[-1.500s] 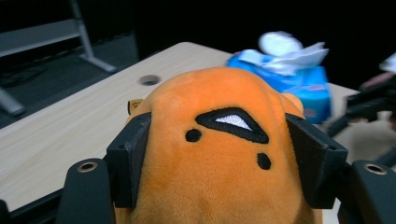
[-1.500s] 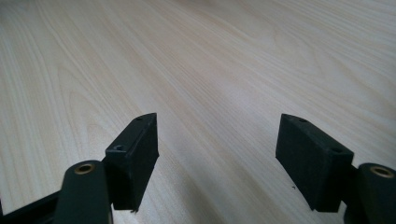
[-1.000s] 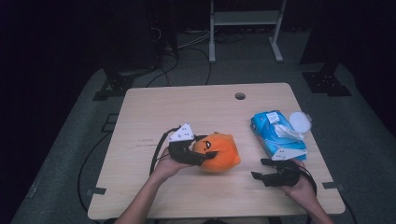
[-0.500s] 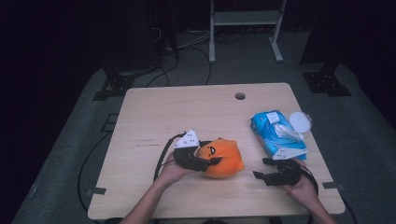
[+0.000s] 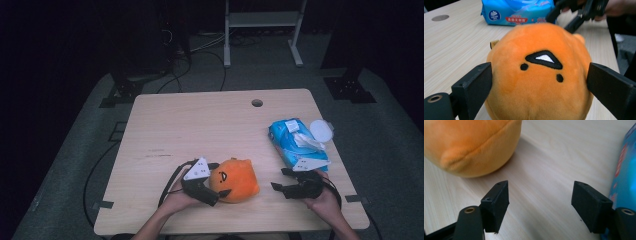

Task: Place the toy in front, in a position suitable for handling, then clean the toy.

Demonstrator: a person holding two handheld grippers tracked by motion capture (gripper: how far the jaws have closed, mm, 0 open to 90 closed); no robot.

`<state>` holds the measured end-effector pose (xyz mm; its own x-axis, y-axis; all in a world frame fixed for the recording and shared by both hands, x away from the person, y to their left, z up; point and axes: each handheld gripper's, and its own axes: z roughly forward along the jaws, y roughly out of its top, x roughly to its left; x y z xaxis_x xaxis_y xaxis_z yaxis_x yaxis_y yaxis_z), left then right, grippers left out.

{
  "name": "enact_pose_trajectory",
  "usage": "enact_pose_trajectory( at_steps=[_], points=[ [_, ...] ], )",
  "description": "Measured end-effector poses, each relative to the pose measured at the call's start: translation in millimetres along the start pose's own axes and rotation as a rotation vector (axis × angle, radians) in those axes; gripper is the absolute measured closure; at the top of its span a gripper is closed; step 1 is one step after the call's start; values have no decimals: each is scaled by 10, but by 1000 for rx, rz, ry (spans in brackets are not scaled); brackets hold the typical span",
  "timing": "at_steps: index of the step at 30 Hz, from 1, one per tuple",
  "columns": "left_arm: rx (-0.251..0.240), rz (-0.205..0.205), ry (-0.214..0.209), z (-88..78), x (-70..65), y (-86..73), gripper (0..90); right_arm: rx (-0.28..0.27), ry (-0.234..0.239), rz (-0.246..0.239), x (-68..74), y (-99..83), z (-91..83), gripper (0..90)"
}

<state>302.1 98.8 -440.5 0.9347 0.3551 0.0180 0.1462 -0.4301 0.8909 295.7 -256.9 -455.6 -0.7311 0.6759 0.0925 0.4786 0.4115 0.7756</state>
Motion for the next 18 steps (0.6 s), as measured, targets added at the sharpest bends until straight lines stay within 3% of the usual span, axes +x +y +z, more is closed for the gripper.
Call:
enact_pose_trajectory(
  at_steps=[3, 9, 14, 18],
  points=[
    [-4, 2, 2, -13, 4, 15, 72, -40, -5, -9, 24, 57, -66, 294],
    [-17, -26, -5, 14, 41, 2, 63, -54, -11, -11, 4, 105, -128, 293],
    [-4, -48, -5, 28, 83, -9, 69, -89, -43, -38, -76, 290, -276, 293],
    [4, -44, -8, 37, 73, -35, 69, -96, -68, -60, -156, 421, -371, 292]
  ],
)
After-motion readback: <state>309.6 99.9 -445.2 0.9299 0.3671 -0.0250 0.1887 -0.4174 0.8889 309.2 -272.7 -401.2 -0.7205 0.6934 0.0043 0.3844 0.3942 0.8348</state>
